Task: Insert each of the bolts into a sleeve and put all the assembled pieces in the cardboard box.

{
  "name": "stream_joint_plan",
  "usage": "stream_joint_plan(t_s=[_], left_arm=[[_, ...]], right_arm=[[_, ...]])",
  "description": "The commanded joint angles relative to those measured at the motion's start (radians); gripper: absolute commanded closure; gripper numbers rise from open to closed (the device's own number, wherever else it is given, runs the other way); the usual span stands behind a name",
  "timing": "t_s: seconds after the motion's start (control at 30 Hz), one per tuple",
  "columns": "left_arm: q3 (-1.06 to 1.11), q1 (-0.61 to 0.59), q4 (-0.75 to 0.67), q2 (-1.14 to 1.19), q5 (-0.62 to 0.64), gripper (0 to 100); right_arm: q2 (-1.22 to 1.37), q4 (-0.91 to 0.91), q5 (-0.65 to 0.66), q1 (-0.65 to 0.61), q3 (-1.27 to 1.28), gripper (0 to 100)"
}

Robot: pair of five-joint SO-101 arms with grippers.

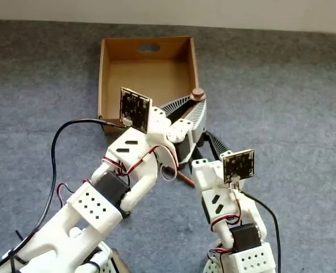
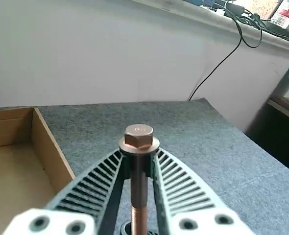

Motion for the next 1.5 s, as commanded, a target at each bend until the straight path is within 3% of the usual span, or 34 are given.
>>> stream_joint_plan(t_s=[0.0,0.47,0.6,0.73,1.13,1.33,1.47], left_arm=[[-0.062,-0.002,-0.003,-0.013,0.000,99],[-0.065,-0.002,-0.003,-0.013,-0.003,99],[-0.065,-0.001,-0.003,-0.013,-0.097,99],[-0.065,-0.002,-0.005,-0.013,-0.109,99],[-0.065,0.004,-0.114,0.110,-0.107,99],[-0.061,0.007,-0.104,0.062,-0.107,99],[-0.064,0.008,-0.009,0.047,-0.087,99]], right_arm=[[-0.007,-0.024,0.009,0.012,0.024,99.2],[-0.007,-0.024,0.009,0.012,0.024,99.2],[-0.007,-0.024,0.009,0.012,0.024,99.2],[-0.007,-0.024,0.009,0.012,0.024,99.2],[-0.007,-0.024,0.009,0.012,0.024,99.2],[-0.007,-0.024,0.009,0.012,0.024,99.2],[-0.007,-0.024,0.009,0.012,0.024,99.2]])
